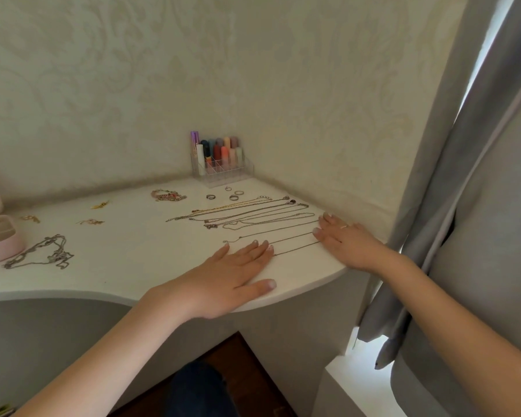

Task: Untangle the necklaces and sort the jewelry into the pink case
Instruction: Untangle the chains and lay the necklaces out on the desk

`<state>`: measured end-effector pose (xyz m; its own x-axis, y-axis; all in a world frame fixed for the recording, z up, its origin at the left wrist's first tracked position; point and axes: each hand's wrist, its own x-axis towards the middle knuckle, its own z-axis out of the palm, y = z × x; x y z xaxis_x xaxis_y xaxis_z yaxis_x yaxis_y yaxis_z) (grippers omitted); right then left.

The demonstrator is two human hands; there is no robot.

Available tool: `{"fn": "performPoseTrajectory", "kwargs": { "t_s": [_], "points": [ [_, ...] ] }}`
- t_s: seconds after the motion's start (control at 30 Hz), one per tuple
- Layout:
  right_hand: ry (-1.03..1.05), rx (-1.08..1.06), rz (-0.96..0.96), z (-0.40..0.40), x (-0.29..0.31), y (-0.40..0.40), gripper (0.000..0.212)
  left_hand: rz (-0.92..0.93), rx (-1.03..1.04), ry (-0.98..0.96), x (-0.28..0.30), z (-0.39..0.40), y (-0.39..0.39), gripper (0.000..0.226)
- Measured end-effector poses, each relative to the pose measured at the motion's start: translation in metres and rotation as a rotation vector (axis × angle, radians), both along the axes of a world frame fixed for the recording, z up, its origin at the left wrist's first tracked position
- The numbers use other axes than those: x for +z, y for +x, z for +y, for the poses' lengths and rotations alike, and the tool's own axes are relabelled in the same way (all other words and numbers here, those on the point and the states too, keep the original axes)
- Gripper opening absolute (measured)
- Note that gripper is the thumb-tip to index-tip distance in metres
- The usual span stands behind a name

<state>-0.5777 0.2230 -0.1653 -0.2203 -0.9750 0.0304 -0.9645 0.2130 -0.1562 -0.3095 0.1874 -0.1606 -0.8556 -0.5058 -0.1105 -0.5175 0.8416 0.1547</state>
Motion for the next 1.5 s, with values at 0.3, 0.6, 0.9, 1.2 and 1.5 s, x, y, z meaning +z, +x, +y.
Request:
{"fn": "performPoseTrajectory", "kwargs": {
  "t_s": [0.3, 0.6, 0.9, 1.2, 1.5],
  "points": [
    [0.064, -0.048, 0.093, -0.007, -0.003, -0.007, 0.069, 0.087, -0.006, 0.031, 0.0, -0.013, 0.016, 0.071],
    [-0.152, 0.121, 0.24, -0.015, 0.017, 0.039, 0.062, 0.553, 0.143, -0.016, 0.009, -0.019, 0.039, 0.049],
    [-0.263, 0.739, 0.062, -0.102, 0.038, 0.233, 0.041, 0.484, 0.816, -0.422, 0.034, -0.046, 0.182, 0.014],
    [-0.104, 0.879, -0.086, -0.164, 0.019, 0.337, 0.034, 0.439, 0.767, -0.254, 0.004, -0.071, 0.229, 0.019],
    [-0.194, 0.826, -0.409, -0.176, 0.003, 0.334, 0.043, 0.756, 0.815, -0.234, -0.009, -0.104, 0.222, 0.027]
  ]
}}
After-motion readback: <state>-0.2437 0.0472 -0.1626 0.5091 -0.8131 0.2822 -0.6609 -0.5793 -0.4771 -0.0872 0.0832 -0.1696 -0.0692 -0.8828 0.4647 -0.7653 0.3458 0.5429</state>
